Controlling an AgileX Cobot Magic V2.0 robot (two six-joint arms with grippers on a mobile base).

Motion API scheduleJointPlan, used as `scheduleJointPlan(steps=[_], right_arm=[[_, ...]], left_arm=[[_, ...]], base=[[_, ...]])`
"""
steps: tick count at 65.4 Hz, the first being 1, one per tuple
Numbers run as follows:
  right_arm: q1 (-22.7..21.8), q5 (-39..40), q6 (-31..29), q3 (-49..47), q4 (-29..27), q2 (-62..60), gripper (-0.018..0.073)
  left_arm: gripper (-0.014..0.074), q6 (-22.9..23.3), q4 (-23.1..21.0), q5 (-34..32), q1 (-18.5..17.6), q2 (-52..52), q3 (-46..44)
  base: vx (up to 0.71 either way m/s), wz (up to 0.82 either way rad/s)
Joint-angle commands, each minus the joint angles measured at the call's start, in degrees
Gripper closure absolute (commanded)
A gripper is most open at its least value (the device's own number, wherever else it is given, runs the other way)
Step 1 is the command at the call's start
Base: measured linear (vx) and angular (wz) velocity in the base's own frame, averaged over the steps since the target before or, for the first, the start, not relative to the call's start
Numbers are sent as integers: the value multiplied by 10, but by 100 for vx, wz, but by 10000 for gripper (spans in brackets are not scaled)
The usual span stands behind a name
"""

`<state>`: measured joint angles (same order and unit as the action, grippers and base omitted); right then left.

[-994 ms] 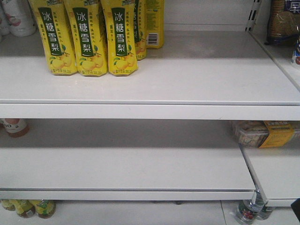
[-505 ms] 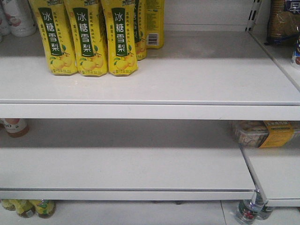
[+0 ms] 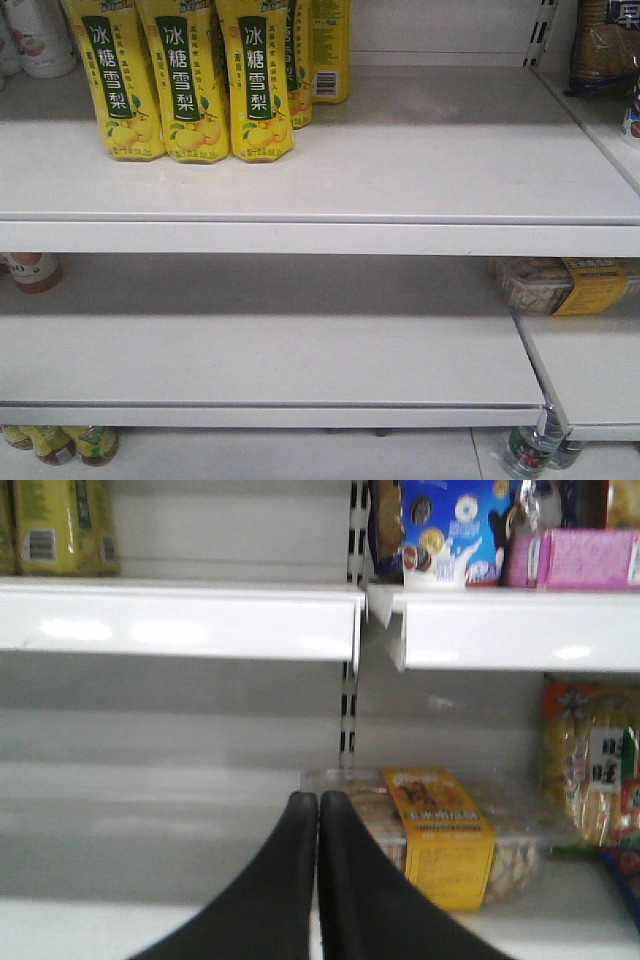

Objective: Place coke in basket with both arms

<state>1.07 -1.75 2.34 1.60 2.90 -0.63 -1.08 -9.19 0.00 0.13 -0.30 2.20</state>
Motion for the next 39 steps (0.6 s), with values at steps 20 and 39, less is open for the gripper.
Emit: scheduleJointPlan(steps=[20, 39], right_arm=[[-3, -1, 79, 5, 20, -7, 565], [-4, -1, 93, 5, 51, -7, 565]], left_arm=[[603, -23, 29, -78, 0, -12, -17], [603, -23, 29, -78, 0, -12, -17]], base=[[0, 0], [0, 0]])
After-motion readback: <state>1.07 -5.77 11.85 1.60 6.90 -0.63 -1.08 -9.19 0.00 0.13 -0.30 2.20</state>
